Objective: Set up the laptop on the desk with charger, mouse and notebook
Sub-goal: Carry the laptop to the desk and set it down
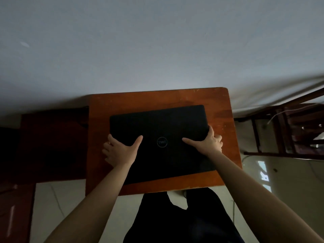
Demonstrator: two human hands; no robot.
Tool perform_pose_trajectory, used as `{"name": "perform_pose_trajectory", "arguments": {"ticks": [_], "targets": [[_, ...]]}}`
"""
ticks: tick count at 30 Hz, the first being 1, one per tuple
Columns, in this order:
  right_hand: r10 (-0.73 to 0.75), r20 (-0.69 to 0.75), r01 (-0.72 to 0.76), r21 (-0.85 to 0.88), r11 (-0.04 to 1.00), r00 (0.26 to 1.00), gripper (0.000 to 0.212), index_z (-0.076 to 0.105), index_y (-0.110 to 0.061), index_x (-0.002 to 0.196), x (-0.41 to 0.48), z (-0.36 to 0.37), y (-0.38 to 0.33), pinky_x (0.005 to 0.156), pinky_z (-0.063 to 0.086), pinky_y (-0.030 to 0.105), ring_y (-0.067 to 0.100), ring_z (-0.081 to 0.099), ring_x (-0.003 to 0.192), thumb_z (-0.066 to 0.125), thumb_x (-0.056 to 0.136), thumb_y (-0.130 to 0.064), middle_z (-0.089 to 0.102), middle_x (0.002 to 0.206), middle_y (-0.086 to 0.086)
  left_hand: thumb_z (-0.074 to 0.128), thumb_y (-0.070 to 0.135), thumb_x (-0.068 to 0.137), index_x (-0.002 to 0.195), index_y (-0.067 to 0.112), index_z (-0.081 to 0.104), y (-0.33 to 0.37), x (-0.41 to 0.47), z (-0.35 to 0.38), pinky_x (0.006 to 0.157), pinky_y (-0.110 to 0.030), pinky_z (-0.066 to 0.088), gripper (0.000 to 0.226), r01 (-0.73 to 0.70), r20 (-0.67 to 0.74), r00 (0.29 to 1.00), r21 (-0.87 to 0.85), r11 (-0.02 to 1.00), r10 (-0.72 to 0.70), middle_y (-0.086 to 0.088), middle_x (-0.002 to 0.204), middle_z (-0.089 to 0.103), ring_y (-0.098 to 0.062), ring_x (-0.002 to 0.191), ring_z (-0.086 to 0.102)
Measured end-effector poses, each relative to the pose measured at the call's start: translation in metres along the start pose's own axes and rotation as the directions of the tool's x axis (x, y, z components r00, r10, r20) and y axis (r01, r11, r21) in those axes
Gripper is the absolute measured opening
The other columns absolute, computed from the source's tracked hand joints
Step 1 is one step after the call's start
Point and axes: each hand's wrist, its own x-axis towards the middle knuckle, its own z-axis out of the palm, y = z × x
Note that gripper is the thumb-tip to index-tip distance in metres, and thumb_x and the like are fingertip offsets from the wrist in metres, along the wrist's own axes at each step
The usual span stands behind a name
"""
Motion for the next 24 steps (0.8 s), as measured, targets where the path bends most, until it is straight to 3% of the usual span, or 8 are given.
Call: {"name": "perform_pose_trajectory", "arguments": {"ticks": [4, 9, 14, 16, 20, 24], "targets": [[0.012, 0.017, -0.012, 0.020, 1.000, 1.000, 0.140, -0.002, -0.038, 0.158, 0.005, -0.005, -0.004, 0.111, 0.036, 0.057, 0.044, 0.029, 0.141, 0.085, 0.054, -0.072, 0.025, 0.155, 0.019, 0.074, 0.081, 0.057, 0.153, 0.023, 0.012, 0.000, 0.008, -0.005, 0.109, -0.064, 0.032, 0.128, 0.037, 0.064, 0.997, -0.038, 0.999, -0.034, -0.018, 0.154, 0.023, -0.042, 0.140, 0.026], [0.004, 0.044, -0.005, 0.036, 0.999, 0.999, 0.143, -0.002, -0.044, 0.156, 0.000, -0.010, -0.007, 0.112, 0.037, 0.058, 0.044, 0.032, 0.140, 0.088, 0.049, -0.070, 0.030, 0.153, 0.021, 0.078, 0.079, 0.053, 0.153, 0.045, -0.004, 0.003, 0.020, -0.022, 0.109, -0.064, 0.033, 0.134, 0.068, 0.222, 0.973, -0.041, 0.997, -0.057, -0.019, 0.156, 0.019, -0.042, 0.143, 0.022], [0.022, 0.126, -0.045, 0.189, 0.981, 0.992, 0.155, 0.022, -0.042, 0.149, 0.003, -0.008, 0.019, 0.106, 0.045, 0.058, 0.035, 0.046, 0.131, 0.088, 0.013, -0.075, 0.044, 0.146, 0.007, 0.080, 0.078, 0.049, 0.153, 0.047, 0.002, 0.006, 0.012, -0.029, 0.106, -0.061, 0.037, 0.133, 0.084, 0.200, 0.976, -0.001, 0.996, -0.082, -0.018, 0.152, 0.024, -0.040, 0.139, 0.029], [0.035, 0.118, -0.062, 0.237, 0.970, 0.992, 0.150, 0.026, -0.039, 0.150, -0.007, -0.010, 0.025, 0.106, 0.046, 0.055, 0.034, 0.047, 0.130, 0.092, 0.019, -0.069, 0.043, 0.146, 0.008, 0.080, 0.078, 0.050, 0.153, 0.046, 0.004, 0.006, 0.006, -0.028, 0.106, -0.061, 0.037, 0.132, 0.061, 0.196, 0.979, 0.013, 0.998, -0.062, -0.018, 0.151, 0.025, -0.040, 0.138, 0.029], [0.052, 0.049, -0.064, 0.293, 0.954, 0.997, 0.120, 0.022, -0.037, 0.155, -0.028, -0.022, 0.038, 0.108, 0.041, 0.051, 0.037, 0.040, 0.135, 0.092, 0.058, -0.053, 0.033, 0.150, 0.013, 0.080, 0.076, 0.053, 0.154, 0.044, 0.003, 0.016, -0.010, -0.021, 0.107, -0.061, 0.037, 0.131, 0.001, 0.208, 0.978, 0.003, 1.000, -0.001, -0.020, 0.151, 0.024, -0.041, 0.138, 0.028], [0.077, -0.065, -0.049, 0.355, 0.934, 0.995, 0.118, 0.020, -0.036, 0.155, -0.036, -0.028, 0.071, 0.109, 0.041, 0.050, 0.038, 0.042, 0.133, 0.089, 0.061, -0.058, 0.031, 0.149, 0.015, 0.080, 0.075, 0.054, 0.154, 0.044, 0.003, 0.037, -0.027, -0.008, 0.102, -0.058, 0.043, 0.130, -0.102, 0.219, 0.971, 0.005, 0.995, 0.099, -0.021, 0.150, 0.026, -0.040, 0.137, 0.030]]}}
